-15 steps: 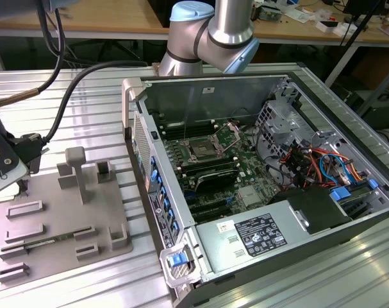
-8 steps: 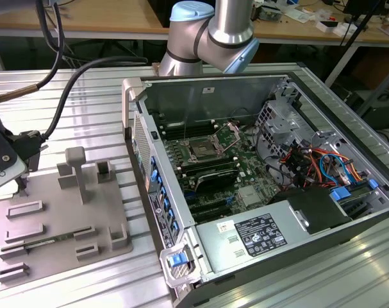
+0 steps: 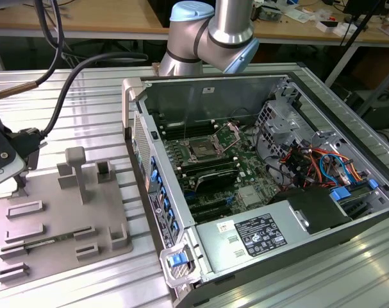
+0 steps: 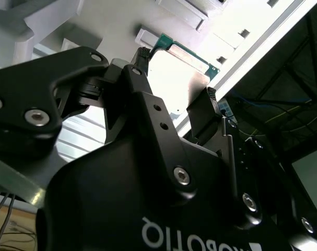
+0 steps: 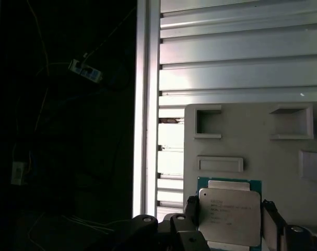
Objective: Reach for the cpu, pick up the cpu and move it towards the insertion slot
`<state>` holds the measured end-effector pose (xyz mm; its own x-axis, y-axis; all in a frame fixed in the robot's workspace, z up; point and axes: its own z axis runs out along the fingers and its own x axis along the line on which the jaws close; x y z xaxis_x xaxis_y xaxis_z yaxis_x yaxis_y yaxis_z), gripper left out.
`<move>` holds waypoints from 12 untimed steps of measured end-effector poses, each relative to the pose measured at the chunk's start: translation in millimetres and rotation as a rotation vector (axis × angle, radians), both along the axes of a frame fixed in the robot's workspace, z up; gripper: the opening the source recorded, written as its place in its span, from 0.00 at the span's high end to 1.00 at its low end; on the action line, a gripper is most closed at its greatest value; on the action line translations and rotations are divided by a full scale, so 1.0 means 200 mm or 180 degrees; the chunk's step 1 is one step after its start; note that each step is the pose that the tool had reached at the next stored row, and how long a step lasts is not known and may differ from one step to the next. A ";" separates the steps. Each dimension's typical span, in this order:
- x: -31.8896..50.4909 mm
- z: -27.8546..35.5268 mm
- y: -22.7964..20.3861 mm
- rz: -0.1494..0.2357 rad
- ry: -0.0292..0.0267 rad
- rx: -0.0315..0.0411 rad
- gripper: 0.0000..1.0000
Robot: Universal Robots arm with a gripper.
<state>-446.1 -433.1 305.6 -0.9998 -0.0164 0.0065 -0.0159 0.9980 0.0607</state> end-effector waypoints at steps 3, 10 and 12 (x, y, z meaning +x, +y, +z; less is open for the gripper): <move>0.000 0.008 0.000 0.0000 0.0000 0.0000 0.45; 0.000 0.020 0.000 0.0000 0.0000 0.0000 0.45; 0.000 0.022 0.000 0.0000 0.0000 0.0001 0.45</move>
